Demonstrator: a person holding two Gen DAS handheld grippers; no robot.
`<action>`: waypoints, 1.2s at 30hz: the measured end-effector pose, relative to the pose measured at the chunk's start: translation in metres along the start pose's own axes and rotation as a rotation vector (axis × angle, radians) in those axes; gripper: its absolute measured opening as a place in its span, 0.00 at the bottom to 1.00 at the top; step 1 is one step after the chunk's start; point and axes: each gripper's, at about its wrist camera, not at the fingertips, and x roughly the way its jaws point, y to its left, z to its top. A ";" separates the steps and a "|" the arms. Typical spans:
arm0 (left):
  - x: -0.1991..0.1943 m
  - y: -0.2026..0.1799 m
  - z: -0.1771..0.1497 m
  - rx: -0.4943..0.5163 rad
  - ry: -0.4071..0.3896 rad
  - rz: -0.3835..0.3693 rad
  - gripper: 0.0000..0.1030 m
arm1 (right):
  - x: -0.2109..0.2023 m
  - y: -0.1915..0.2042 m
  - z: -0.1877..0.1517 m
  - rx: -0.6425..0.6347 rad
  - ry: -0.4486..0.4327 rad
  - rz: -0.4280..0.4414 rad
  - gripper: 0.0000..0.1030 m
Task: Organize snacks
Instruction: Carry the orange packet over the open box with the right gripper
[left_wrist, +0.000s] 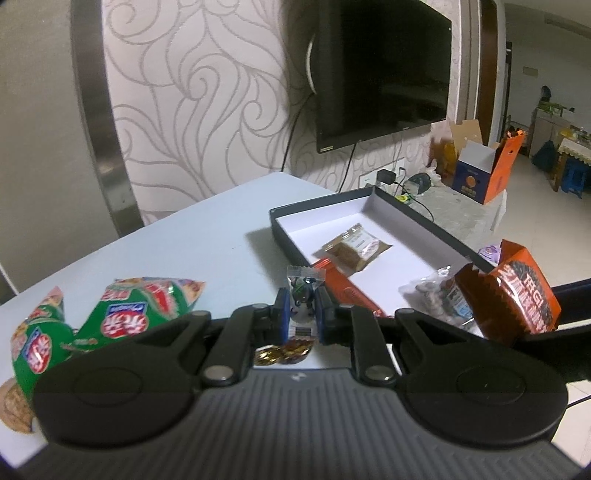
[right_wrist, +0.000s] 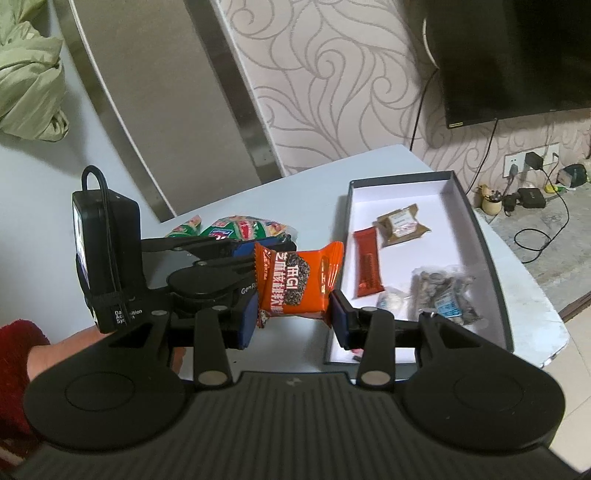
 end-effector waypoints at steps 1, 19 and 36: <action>0.001 -0.003 0.001 0.002 -0.001 -0.005 0.16 | -0.001 -0.002 0.000 0.001 -0.001 -0.004 0.46; 0.036 -0.047 0.019 0.019 -0.006 -0.065 0.16 | -0.012 -0.048 -0.003 0.039 0.008 -0.081 0.46; 0.079 -0.053 0.031 0.001 0.029 -0.046 0.16 | 0.006 -0.081 -0.002 0.043 0.074 -0.109 0.46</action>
